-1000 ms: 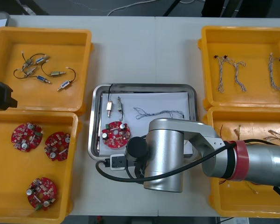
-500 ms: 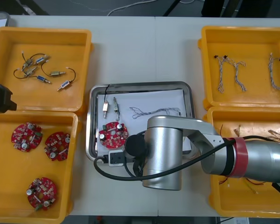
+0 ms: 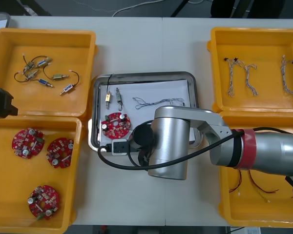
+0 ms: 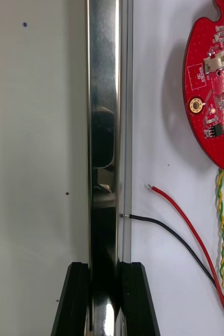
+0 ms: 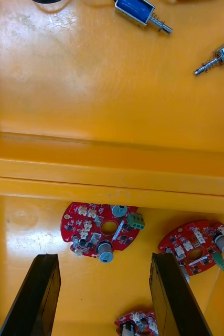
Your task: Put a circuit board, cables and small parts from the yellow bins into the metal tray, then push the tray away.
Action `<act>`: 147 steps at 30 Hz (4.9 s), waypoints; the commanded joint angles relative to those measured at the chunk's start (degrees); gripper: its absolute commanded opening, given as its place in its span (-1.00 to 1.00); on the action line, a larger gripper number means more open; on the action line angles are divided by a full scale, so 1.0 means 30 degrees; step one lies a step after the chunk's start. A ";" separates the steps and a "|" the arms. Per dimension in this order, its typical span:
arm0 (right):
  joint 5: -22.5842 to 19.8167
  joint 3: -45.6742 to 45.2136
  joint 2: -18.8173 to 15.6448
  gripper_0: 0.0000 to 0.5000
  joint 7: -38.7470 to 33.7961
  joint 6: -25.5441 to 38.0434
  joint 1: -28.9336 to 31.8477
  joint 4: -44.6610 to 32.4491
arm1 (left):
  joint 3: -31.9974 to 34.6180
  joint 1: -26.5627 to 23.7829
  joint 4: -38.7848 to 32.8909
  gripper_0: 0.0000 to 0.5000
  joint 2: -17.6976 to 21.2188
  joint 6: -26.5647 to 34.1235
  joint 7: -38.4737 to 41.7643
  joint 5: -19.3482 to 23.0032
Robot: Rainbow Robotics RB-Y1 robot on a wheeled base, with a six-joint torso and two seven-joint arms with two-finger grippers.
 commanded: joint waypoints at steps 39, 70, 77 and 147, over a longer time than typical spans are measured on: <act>0.0202 0.0185 -0.0842 -1.00 -0.0067 -0.4105 -0.4668 0.4615 | 0.0328 0.0084 -0.0551 1.00 0.0447 0.0090 -0.0970 0.0147; 0.2428 0.0185 -0.0696 -1.00 0.0460 -0.9115 -0.5898 0.8511 | 0.0328 0.0084 -0.0551 1.00 0.0447 0.0090 -0.0970 0.0147; 0.3249 0.0185 -0.0374 -1.00 0.0636 -1.0492 -0.5986 0.9742 | 0.0328 0.0084 -0.0551 1.00 0.0447 0.0090 -0.0970 0.0147; -0.6361 -0.9688 -0.4094 1.00 -0.7655 0.7408 -0.1709 -0.3149 | 0.0328 0.0084 -0.0551 1.00 0.0447 0.0090 -0.0970 0.0147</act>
